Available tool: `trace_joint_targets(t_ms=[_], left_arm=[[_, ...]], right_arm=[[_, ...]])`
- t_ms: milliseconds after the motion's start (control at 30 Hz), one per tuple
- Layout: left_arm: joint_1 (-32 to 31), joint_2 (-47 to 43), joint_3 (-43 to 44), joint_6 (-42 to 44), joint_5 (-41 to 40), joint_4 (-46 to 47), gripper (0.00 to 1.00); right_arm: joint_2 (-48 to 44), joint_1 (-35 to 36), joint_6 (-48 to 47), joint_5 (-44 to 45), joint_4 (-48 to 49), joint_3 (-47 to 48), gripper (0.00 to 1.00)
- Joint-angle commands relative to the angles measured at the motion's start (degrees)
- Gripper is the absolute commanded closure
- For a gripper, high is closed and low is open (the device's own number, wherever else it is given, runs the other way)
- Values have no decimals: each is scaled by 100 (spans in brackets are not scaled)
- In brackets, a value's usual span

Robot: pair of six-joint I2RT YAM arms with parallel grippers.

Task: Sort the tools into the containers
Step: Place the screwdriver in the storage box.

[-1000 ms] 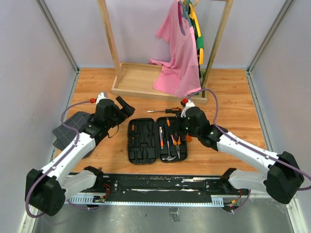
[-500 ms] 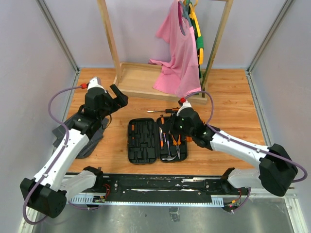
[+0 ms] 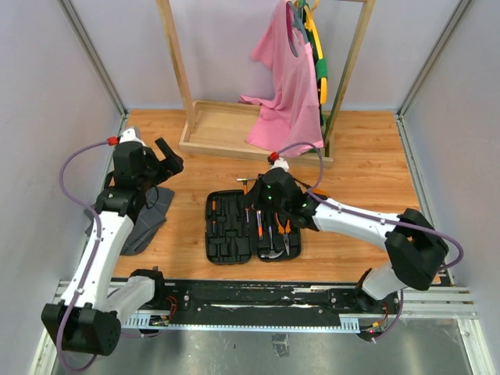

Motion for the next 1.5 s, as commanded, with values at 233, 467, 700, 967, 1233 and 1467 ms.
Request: trace_joint_targets(t_ms=[233, 467, 700, 967, 1233, 1467], left_arm=[[40, -823, -580, 283, -606, 291, 0], [40, -747, -568, 303, -591, 284, 1], [56, -724, -554, 313, -597, 287, 1], [97, -707, -554, 317, -508, 284, 1], [141, -693, -554, 322, -440, 294, 1], [176, -683, -563, 310, -394, 308, 1]], right_arm=[[1257, 270, 353, 155, 5, 945, 97], [1836, 294, 418, 69, 10, 1353, 96], [2265, 352, 406, -8, -72, 1669, 94], [2544, 432, 441, -141, -114, 1844, 88], [2821, 428, 412, -125, -251, 2087, 83], [2846, 432, 467, -26, -299, 2027, 76]])
